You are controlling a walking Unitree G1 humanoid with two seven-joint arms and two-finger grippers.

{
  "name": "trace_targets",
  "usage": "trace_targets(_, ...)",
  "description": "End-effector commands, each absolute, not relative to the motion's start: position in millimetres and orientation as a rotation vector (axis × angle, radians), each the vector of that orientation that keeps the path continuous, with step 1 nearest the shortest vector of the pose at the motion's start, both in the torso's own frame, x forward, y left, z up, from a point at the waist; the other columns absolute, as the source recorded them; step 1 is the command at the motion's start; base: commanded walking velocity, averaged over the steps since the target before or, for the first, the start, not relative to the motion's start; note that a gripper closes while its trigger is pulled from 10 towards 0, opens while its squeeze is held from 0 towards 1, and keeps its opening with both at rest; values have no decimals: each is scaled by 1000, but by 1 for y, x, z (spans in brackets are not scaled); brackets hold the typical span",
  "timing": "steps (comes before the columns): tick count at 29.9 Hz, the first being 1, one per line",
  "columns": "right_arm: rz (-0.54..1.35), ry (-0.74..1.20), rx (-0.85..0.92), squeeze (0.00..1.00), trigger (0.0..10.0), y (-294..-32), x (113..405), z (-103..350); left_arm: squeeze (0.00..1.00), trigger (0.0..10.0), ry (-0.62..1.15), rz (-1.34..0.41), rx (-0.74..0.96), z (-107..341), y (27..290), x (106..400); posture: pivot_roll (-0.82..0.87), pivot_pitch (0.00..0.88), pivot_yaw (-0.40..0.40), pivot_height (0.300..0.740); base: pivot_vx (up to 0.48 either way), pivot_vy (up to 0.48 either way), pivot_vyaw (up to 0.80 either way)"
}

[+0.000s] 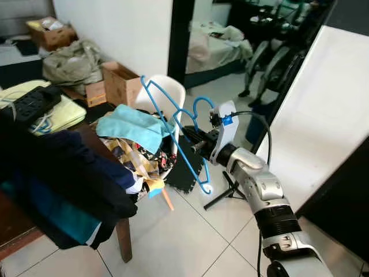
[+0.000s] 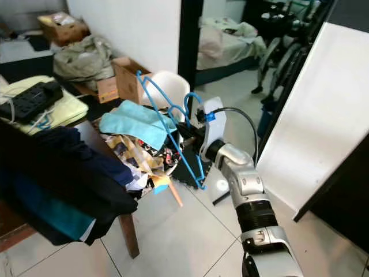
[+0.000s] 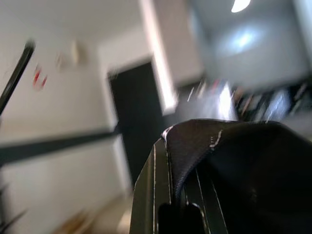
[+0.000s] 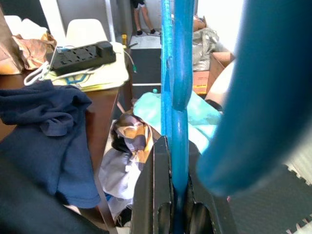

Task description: Hang hanger

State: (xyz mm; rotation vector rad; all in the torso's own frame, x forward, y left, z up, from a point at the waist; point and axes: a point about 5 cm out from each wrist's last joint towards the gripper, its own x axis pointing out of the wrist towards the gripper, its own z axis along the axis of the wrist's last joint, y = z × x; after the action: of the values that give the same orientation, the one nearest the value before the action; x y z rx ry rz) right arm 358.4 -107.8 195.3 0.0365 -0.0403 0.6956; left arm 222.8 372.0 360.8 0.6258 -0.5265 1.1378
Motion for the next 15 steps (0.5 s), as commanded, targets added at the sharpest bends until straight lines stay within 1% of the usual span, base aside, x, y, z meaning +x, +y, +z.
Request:
trace_targets(1, 702, -41, 47, 0, 10000, -106, 357, 197, 0, 10000, -482, 1139, 624, 345, 376, 229, 51, 54, -82, 740, 0, 0, 0)
trace_targets(2, 703, -40, 44, 0, 10000, -106, 356, 197, 0, 10000, -439, 1129, 622, 334, 380, 232, 51, 54, -82, 740, 0, 0, 0)
trace_targets(3, 703, -40, 44, 0, 10000, -106, 356, 197, 0, 10000, -439, 1129, 622, 334, 380, 232, 51, 54, -82, 740, 0, 0, 0)
trace_targets(4, 706, -39, 39, 0, 10000, -106, 355, 198, 0, 10000, -381, 1112, 606, 318, 384, 238, 40, 61, -82, 740, 0, 0, 0)
trace_targets(5, 706, -39, 39, 0, 10000, -106, 355, 198, 0, 10000, -381, 1112, 606, 318, 384, 238, 40, 61, -82, 740, 0, 0, 0)
trace_targets(6, 706, -39, 28, 0, 10000, -107, 354, 198, 0, 10000, -314, 1088, 563, 299, 389, 243, 35, 65, -81, 740, 0, 0, 0)
trace_targets(7, 706, -39, 28, 0, 10000, -107, 354, 198, 0, 10000, -314, 1088, 563, 299, 389, 243, 35, 65, -81, 740, 0, 0, 0)
trace_targets(9, 701, -43, 11, 0, 10000, -109, 353, 201, 0, 10000, -229, 1042, 446, 271, 392, 253, 21, 75, -78, 740, 0, 0, 0)
trace_targets(15, 687, -45, -6, 0, 10000, -113, 352, 203, 0, 10000, -212, 950, 410, 263, 380, 268, 14, 83, -75, 740, 0, 0, 0)
